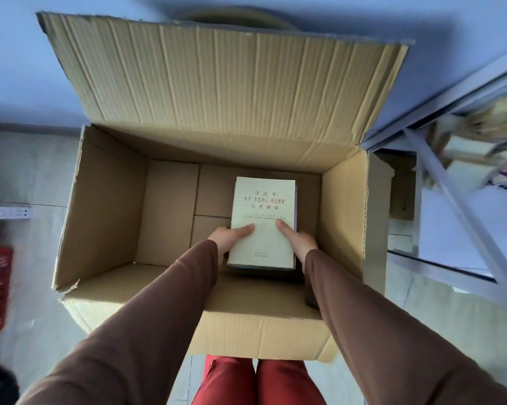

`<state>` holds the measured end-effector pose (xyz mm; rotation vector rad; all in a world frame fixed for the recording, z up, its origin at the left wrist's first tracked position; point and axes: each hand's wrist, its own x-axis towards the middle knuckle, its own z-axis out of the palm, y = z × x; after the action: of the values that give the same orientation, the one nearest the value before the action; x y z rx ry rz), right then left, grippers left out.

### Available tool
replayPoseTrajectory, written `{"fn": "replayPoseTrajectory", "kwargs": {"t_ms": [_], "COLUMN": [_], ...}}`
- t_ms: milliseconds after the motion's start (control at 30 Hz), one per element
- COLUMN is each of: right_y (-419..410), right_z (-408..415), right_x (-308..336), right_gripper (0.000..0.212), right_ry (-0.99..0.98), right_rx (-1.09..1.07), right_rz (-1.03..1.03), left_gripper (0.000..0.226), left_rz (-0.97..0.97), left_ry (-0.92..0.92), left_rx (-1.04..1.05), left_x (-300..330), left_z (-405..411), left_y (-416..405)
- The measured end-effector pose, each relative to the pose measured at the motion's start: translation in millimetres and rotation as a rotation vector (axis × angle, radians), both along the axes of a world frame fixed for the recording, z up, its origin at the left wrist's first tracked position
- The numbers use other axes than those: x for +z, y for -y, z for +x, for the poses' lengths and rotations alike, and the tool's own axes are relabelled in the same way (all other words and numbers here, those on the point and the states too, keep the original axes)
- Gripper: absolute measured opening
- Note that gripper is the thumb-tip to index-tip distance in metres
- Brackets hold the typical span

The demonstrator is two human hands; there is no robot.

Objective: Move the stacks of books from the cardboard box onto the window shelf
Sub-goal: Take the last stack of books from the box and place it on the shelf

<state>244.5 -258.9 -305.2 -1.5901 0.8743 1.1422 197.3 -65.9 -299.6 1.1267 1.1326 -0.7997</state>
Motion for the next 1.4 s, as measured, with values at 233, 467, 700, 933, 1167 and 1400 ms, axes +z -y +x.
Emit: {"fn": "replayPoseTrajectory", "kwargs": {"t_ms": [233, 467, 700, 933, 1167, 1400], "right_y": [-27.4, -79.6, -197.4, -351.8, -497.1, -656.0], "right_z": [-11.0, -27.9, -69.4, -182.0, -291.9, -357.4], "right_x": [75.4, 189.5, 308.2, 399.5, 470.3, 510.6], "right_gripper": [0.085, 0.078, 0.054, 0.046, 0.029, 0.043], "right_ry": [0.065, 0.272, 0.442, 0.586, 0.655, 0.649], "right_rx": [-0.064, 0.031, 0.265, 0.434, 0.602, 0.8], "right_rz": [0.071, 0.223, 0.462, 0.607, 0.795, 1.003], "left_gripper": [0.075, 0.07, 0.066, 0.058, 0.051, 0.044], "left_rz": [0.01, 0.133, 0.393, 0.475, 0.553, 0.752], "left_ry": [0.071, 0.266, 0.511, 0.708, 0.864, 0.921], "left_rx": [0.208, 0.405, 0.604, 0.778, 0.93, 1.095], "left_x": [76.5, 195.3, 311.2, 397.8, 471.0, 513.0], "left_z": [-12.8, -59.8, -141.2, -283.1, -410.5, -488.5], "left_y": [-6.4, -46.2, -134.3, -259.8, -379.9, -496.3]}}
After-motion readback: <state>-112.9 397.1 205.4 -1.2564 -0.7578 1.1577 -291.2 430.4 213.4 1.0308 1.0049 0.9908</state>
